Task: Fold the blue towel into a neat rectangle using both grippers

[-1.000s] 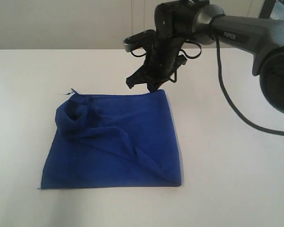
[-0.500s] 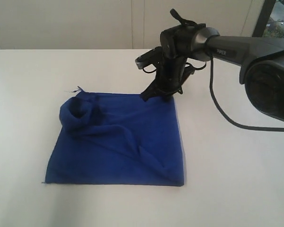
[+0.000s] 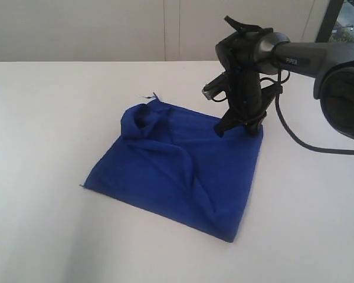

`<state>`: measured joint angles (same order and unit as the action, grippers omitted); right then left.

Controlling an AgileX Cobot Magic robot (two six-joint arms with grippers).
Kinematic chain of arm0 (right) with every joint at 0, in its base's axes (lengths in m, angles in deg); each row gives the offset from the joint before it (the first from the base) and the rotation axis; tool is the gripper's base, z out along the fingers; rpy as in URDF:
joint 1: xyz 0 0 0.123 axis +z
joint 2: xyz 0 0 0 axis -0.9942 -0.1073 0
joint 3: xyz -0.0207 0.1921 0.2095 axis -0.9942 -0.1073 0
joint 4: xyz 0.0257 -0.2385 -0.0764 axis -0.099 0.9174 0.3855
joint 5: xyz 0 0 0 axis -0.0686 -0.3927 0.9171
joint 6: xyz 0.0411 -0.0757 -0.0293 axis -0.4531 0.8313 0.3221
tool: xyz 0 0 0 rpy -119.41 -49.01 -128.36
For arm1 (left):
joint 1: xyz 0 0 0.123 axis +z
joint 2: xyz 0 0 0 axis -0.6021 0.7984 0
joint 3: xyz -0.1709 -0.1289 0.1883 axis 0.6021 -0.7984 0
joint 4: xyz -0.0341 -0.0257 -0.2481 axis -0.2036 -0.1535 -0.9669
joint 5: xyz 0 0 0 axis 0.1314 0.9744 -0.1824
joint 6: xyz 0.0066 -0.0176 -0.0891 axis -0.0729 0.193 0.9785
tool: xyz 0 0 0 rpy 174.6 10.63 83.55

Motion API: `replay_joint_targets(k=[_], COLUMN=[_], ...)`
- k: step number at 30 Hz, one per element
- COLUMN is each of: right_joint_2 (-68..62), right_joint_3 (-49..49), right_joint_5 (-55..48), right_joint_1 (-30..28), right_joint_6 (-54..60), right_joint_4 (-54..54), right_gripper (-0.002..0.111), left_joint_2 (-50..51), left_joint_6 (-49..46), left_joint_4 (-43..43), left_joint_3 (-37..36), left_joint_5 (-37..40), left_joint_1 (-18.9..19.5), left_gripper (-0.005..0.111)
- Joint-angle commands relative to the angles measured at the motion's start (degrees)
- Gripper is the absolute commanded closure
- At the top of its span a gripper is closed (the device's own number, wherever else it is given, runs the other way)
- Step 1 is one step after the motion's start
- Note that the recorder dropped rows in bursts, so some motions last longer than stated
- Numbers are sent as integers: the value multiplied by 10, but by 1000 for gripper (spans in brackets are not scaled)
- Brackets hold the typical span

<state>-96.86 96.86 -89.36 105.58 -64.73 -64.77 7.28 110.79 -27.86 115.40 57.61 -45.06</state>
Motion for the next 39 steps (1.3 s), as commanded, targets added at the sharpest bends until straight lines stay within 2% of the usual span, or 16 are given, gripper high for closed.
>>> replay_joint_targets(k=[1,15,16,21,24,29,33,39], right_joint_2=[5,165,192,256,311,373,315,219], right_joint_3=[-78,-342,-383,-443,-447,-413,-339,-222], right_joint_5=[-19,-19,-11,37,74,248,321,322], right_joint_1=[-6,-6,-6,-6,-6,-6,-18,-25], right_joint_6=[-4,3,3,8,38,-1,-34,-45], right_joint_4=[-32,-123,-131,-146,-193,-197,-197,-196], right_gripper=[108,108,108,108,108,108,108,108], left_joint_2=[-3,-3,-3,-3,-3,-3,-3,-3], left_joint_6=[5,5,5,5,5,5,5,5], left_joint_4=[0,0,0,0,0,0,0,0], left_joint_3=[-4,-4,-4,-4,-4,-4,-4,-4], left_joint_5=[2,2,2,2,2,2,2,2], left_joint_1=[-2,-2,-2,-2,-2,-2,-2,-2], left_gripper=[107,107,107,107,107,107,107,107])
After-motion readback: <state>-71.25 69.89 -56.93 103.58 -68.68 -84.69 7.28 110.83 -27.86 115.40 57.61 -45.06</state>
